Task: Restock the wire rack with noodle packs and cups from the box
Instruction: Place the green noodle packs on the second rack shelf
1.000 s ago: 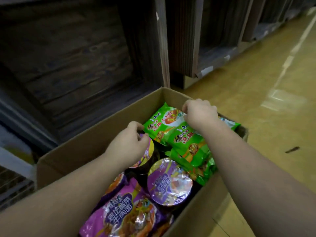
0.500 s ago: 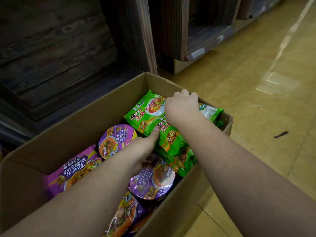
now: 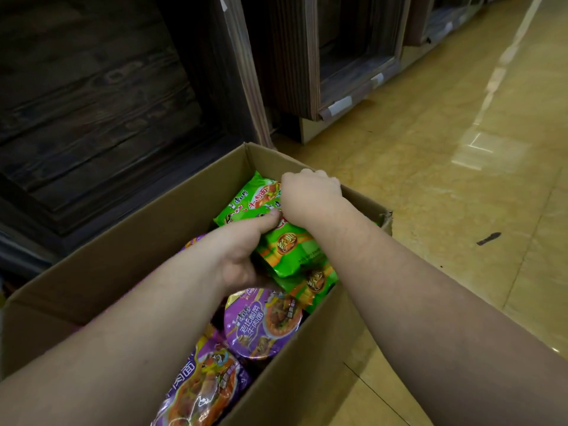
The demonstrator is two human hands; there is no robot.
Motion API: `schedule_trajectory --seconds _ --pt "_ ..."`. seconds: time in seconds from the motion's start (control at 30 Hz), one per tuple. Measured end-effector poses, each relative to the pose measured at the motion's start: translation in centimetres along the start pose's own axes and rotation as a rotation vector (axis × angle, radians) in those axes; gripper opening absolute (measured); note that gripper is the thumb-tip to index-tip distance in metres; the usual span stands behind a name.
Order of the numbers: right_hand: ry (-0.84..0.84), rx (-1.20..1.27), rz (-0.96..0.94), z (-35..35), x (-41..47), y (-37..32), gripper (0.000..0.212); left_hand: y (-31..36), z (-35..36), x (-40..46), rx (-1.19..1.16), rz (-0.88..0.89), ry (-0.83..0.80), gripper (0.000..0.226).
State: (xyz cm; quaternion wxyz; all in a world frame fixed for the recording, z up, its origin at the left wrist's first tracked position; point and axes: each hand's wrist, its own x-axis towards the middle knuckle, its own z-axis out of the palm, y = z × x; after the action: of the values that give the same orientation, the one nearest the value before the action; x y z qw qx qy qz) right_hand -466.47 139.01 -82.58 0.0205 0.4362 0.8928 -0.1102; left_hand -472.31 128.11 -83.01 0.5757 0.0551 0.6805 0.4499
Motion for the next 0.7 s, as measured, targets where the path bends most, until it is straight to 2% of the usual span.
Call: schedule_trajectory --seconds 0.1,0.2,0.4,0.5,0.57,0.63,0.7 --pt "0.065 0.139 0.000 -0.4 -0.5 0.2 0.045 0.7 -1.0 -0.9 0.060 0.079 0.029 0.028" --pt "0.068 0.371 0.043 -0.7 -0.3 0.4 0.054 1.7 -2.5 -1.6 0.077 0.187 0.087 0.040" --pt "-0.132 1.154 -0.026 -1.2 -0.4 -0.1 0.100 5.3 -6.1 -5.4 0.046 0.442 0.191 0.040" --pt "-0.303 1.346 -0.135 -1.0 -0.4 -2.1 0.101 6.3 -8.4 -7.7 0.028 0.549 0.210 0.063" --pt "-0.360 1.392 -0.195 -1.5 -0.5 -4.0 0.112 6.9 -10.1 -9.5 0.031 0.612 0.241 0.076" --pt "-0.343 1.403 -0.282 -2.2 -0.7 -5.8 0.105 7.3 -11.8 -11.1 0.025 0.682 0.291 0.077" --pt "-0.288 1.425 -0.367 -3.4 -1.2 -8.4 0.082 7.8 -13.8 -13.2 0.004 0.754 0.341 0.080"
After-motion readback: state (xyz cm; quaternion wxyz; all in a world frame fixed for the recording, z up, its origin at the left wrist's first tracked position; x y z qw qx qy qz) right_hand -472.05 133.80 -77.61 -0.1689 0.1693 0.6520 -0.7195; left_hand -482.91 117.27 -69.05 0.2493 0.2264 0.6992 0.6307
